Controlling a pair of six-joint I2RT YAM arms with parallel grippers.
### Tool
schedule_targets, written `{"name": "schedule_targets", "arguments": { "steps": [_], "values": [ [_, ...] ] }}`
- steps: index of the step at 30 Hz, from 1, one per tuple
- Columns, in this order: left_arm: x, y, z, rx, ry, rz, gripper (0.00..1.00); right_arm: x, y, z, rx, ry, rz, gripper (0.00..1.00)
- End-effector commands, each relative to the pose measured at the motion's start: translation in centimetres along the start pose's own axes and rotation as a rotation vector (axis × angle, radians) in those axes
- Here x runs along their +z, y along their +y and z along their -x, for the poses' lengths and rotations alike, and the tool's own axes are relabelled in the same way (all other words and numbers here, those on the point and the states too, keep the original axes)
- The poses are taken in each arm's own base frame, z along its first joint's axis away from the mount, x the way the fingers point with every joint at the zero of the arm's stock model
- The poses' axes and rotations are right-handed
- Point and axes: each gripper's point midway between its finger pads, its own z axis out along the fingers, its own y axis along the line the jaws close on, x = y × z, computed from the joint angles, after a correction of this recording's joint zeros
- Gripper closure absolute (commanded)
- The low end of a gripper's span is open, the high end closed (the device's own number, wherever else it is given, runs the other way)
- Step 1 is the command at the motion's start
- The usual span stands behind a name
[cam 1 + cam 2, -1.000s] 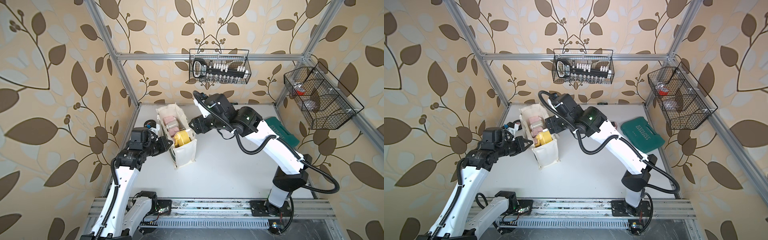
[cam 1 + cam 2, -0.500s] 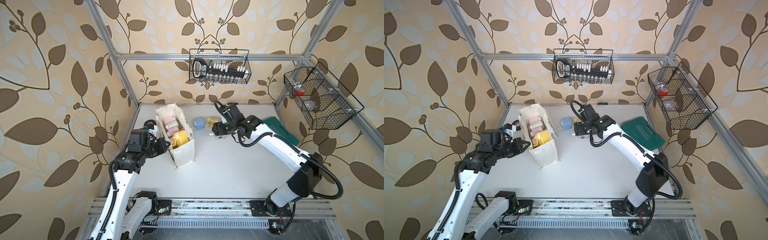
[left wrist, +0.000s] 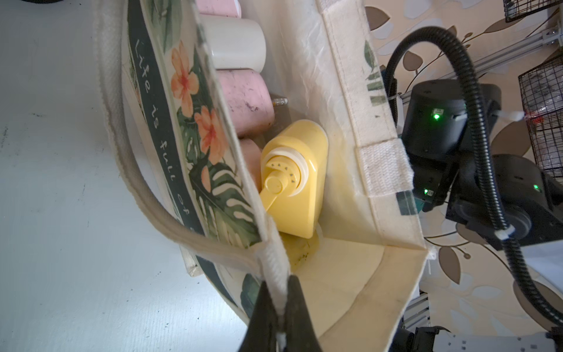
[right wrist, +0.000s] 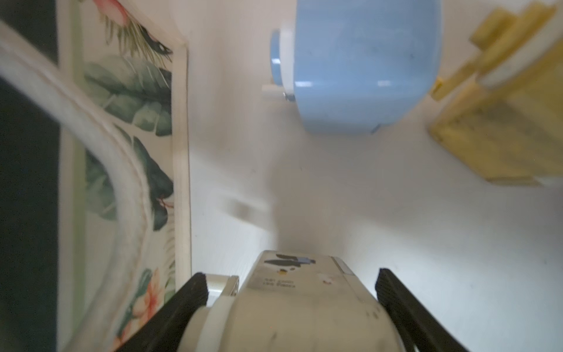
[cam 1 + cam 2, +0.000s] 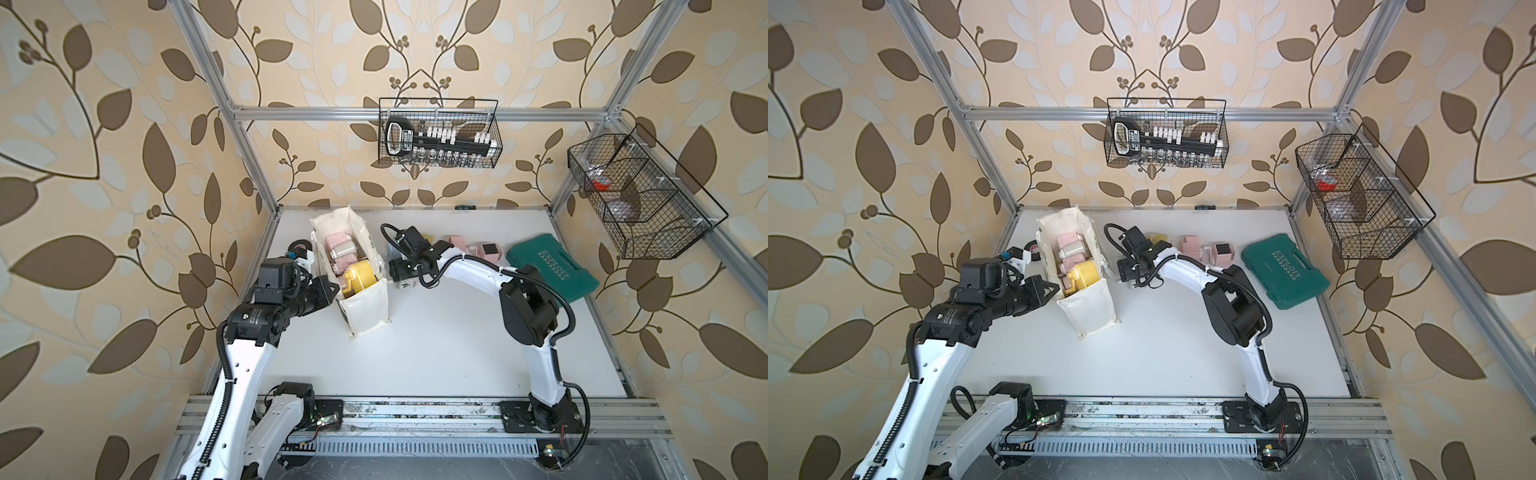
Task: Take out the pencil sharpeners from the tote bags
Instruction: Place the pencil sharpener at the center of the board.
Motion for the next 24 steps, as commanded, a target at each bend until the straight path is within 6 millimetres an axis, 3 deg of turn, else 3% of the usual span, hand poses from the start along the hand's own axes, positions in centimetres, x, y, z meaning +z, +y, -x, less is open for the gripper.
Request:
{"name": "schedule_targets", "arguments": {
  "steps": [1,16,20,24],
  "values": [
    [-1.8,-2.3,1.5,0.077,-0.063,-0.055,1.00,0.3,0.3,2.9,-0.023,-0.063,-0.011,0.34],
    [-1.8,-2.5,1.6,0.078,-0.057,-0.062,1.00,4.9,-0.1,3.5,-0.071,-0.022,-0.078,0.25],
    [-1.9,-2.7,1.7,0.075,-0.057,-0.066,1.00,5.0,0.1,3.3,-0.073,-0.010,-0.071,0.14],
    [-1.9,-2.6,1.8,0.070,-0.063,-0.064,1.00,3.5,0.5,3.7,-0.075,-0.015,-0.060,0.04]
  ]
}}
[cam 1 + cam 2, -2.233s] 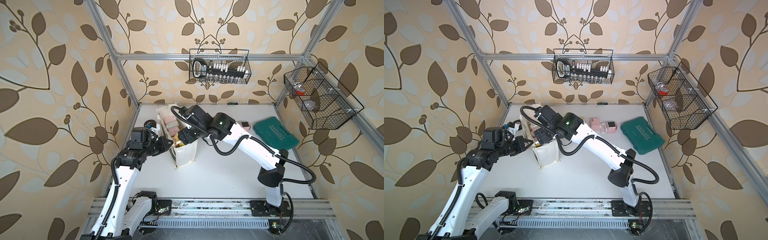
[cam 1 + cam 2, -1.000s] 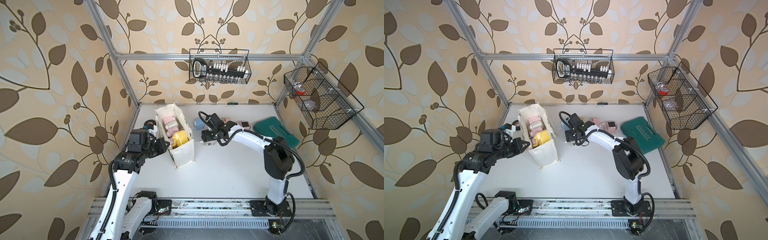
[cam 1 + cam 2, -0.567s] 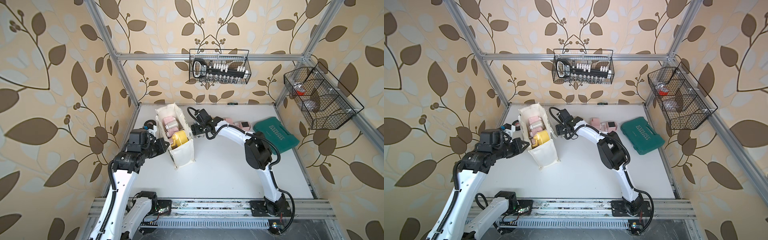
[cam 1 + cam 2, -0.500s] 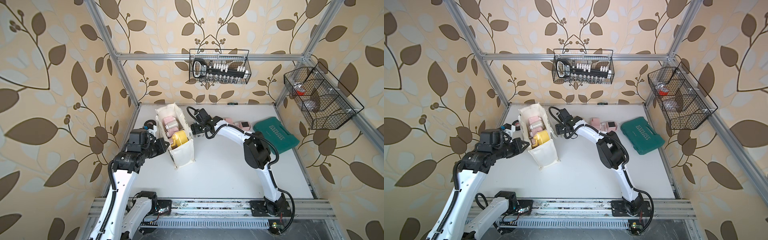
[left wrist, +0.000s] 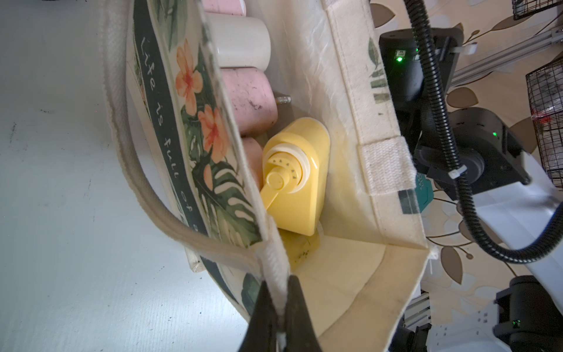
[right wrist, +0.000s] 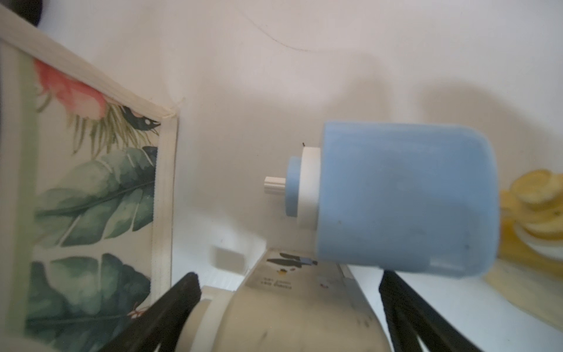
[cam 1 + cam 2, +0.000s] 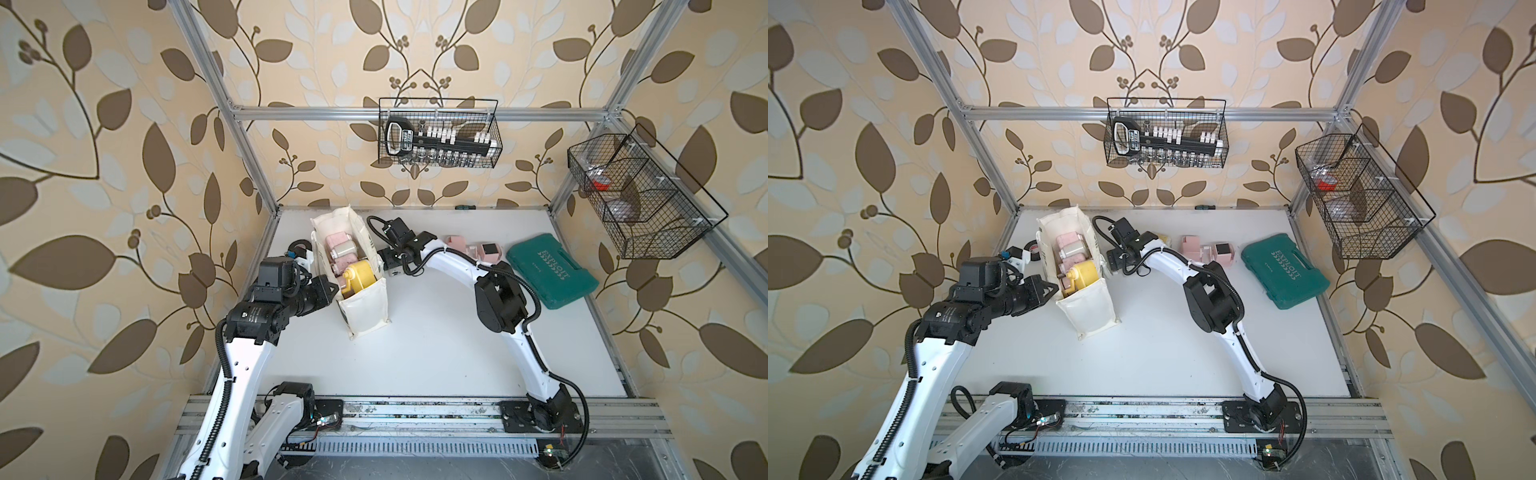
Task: Take out the pencil sharpeners from the tote bags
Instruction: Place the pencil sharpener at the center of the board, then adjust the canvas bag at the center of the board.
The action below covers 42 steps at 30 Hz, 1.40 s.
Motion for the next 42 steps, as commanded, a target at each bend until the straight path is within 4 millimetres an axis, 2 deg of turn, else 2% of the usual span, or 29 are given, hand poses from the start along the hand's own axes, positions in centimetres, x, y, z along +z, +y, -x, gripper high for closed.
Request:
{"name": "schedule_targets", "arguments": {
  "steps": [1,4,5,9,13,18,23,25,28,31,35,37,42],
  "values": [
    [-1.7,-2.7,1.8,0.073,-0.071,-0.079,1.00,-1.6,0.0,0.6,-0.010,-0.002,-0.008,0.02],
    [-1.5,-2.8,1.9,0.064,-0.058,-0.083,1.00,-4.8,-0.2,2.3,-0.009,-0.058,-0.006,0.00],
    [-1.4,-2.9,1.9,0.061,-0.051,-0.086,1.00,-6.1,0.9,2.6,-0.021,-0.075,0.018,0.00],
    [-1.6,-3.1,2.1,0.065,-0.050,-0.081,1.00,-11.3,1.2,3.9,0.006,-0.122,0.065,0.00],
    [-2.0,-4.3,2.3,0.117,-0.029,-0.123,1.00,-16.1,0.8,4.0,0.030,-0.164,0.105,0.00],
    [-2.7,-4.7,2.8,0.144,-0.022,-0.103,1.00,-22.6,0.8,3.8,0.047,-0.223,0.185,0.02],
    [-2.8,-5.2,3.0,0.147,-0.003,-0.119,1.00,-30.0,4.8,4.1,-0.028,-0.324,0.372,0.07],
    [-2.6,-5.5,2.9,0.148,0.002,-0.141,1.00,-31.7,6.7,4.4,-0.039,-0.355,0.451,0.10],
    [-2.4,-6.3,2.5,0.158,0.018,-0.203,1.00,-32.3,10.2,4.6,-0.080,-0.349,0.515,0.12],
    [-2.5,-7.0,2.5,0.171,0.039,-0.228,1.00,-30.1,12.8,4.0,-0.114,-0.276,0.528,0.16],
    [-2.9,-7.1,2.1,0.171,0.056,-0.229,1.00,-26.6,14.3,1.4,-0.127,-0.156,0.498,0.23],
    [-2.9,-7.0,1.8,0.164,0.068,-0.223,1.00,-25.7,14.9,-0.3,-0.146,-0.120,0.496,0.23],
    [-3.6,-6.5,1.9,0.167,0.092,-0.136,1.00,-24.4,14.6,-4.2,-0.153,-0.055,0.469,0.28]
  ]
}}
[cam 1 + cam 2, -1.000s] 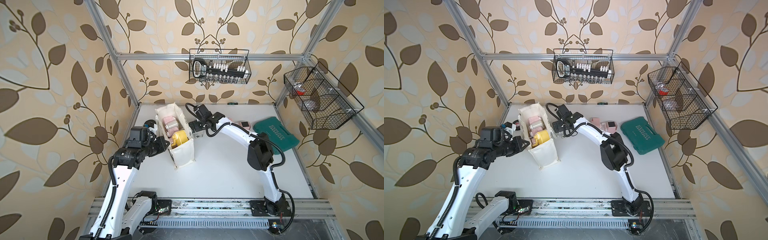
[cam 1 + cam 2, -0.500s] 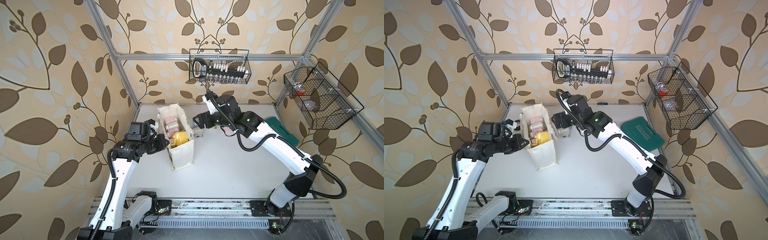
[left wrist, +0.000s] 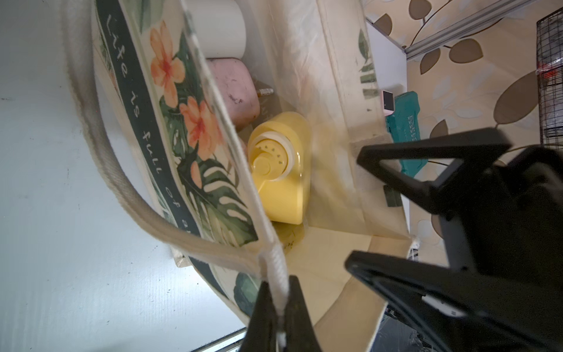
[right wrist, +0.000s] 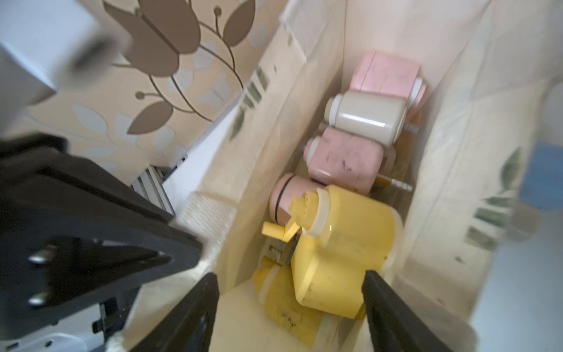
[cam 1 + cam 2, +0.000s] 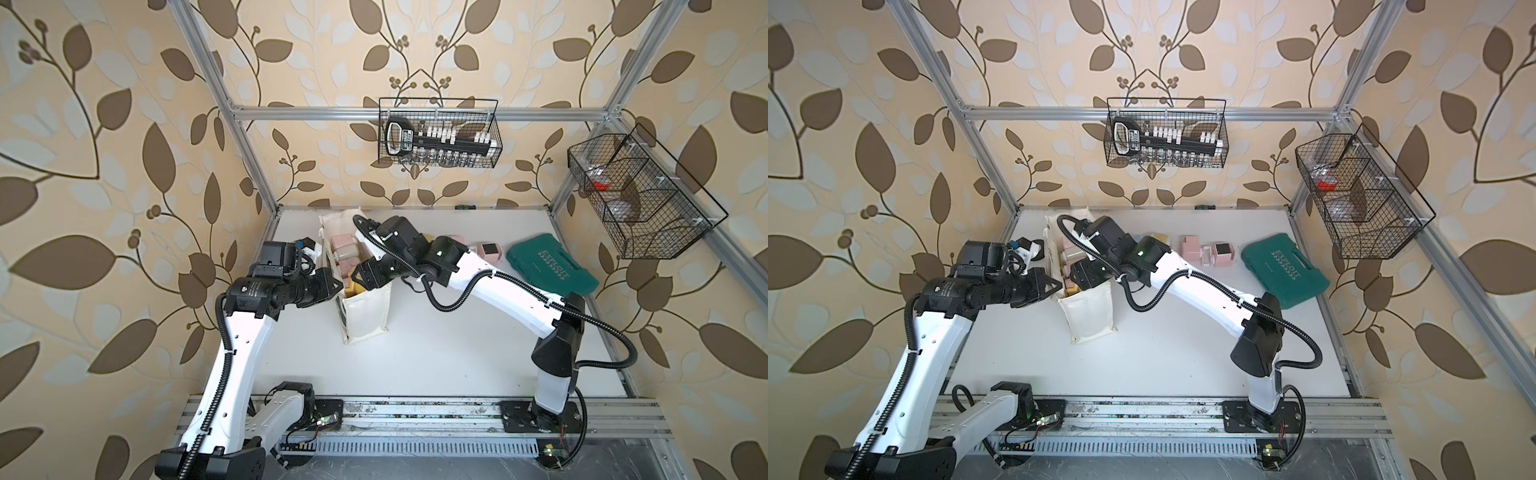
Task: Take out the pencil sharpeners from the tote bags
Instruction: Adjust the canvas bag at the center of the board.
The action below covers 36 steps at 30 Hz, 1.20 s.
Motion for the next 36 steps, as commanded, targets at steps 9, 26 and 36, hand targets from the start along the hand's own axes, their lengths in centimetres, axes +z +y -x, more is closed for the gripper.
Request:
{"name": "schedule_targets", "arguments": {
  "steps": [9,26,36],
  "values": [
    [-4.2,-2.8,1.9,0.152,-0.100,0.027,1.00,-0.3,3.4,-7.0,0.010,0.111,0.095,0.31],
    [-4.1,-3.5,-1.5,0.178,-0.058,-0.065,1.00,-2.8,-1.3,0.5,0.075,-0.031,0.039,0.30],
    [-2.8,-3.8,-1.7,0.164,-0.036,-0.125,1.00,2.7,-2.6,2.4,0.159,0.025,-0.020,0.24]
  ]
}}
